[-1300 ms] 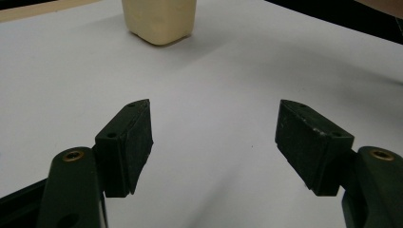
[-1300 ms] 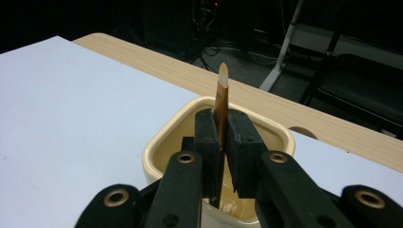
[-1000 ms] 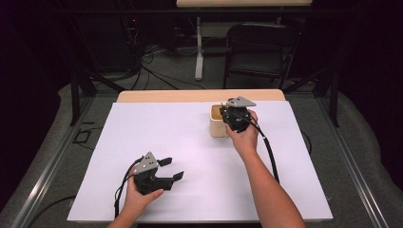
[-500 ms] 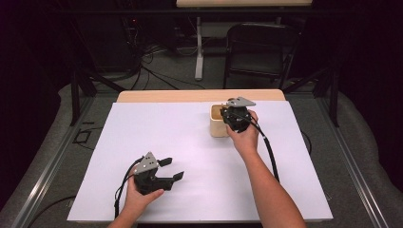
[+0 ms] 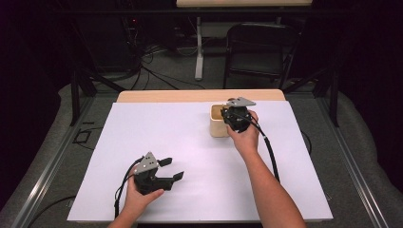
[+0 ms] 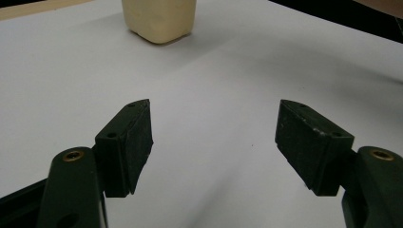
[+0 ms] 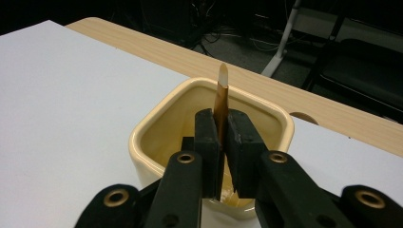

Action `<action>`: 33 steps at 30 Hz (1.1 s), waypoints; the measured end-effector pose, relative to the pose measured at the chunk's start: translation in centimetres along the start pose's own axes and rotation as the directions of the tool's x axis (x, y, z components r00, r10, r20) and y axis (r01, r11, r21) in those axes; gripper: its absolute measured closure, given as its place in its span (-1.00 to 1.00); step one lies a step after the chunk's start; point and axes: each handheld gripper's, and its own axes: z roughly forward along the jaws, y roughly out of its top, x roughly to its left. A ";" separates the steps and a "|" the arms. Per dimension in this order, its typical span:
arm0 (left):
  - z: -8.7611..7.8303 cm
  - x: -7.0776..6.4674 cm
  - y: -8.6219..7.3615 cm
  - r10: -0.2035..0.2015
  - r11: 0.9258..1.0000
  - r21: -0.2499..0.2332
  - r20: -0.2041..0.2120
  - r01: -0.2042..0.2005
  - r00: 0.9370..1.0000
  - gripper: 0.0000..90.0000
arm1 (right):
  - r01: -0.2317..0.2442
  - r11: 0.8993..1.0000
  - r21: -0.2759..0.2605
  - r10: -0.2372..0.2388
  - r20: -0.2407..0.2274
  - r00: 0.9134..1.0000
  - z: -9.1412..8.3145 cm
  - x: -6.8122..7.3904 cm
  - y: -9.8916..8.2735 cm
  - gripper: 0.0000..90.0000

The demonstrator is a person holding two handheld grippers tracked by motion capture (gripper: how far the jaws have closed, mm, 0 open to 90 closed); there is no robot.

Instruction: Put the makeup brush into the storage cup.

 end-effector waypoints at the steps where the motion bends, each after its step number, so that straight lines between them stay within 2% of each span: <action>1: 0.0 0.0 0.0 -0.001 1.000 0.000 0.000 0.001 1.000 -0.37 | -0.001 1.000 0.002 0.001 0.000 1.000 0.0 0.0 0.0 0.85; 15: 0.0 0.0 0.0 -0.001 1.000 -0.003 0.003 0.001 1.000 -0.36 | -0.018 1.000 0.017 0.018 -0.003 1.000 0.1 -0.2 0.0 0.79; 25: 0.0 0.0 0.0 -0.002 1.000 -0.005 0.002 0.002 1.000 -0.36 | -0.025 1.000 0.002 0.025 0.020 0.999 0.1 -0.1 0.0 0.27; 33: 0.0 0.0 0.0 0.000 1.000 -0.001 0.000 0.000 1.000 -0.36 | -0.059 0.998 0.006 0.059 0.030 0.998 0.2 -0.4 0.1 -0.13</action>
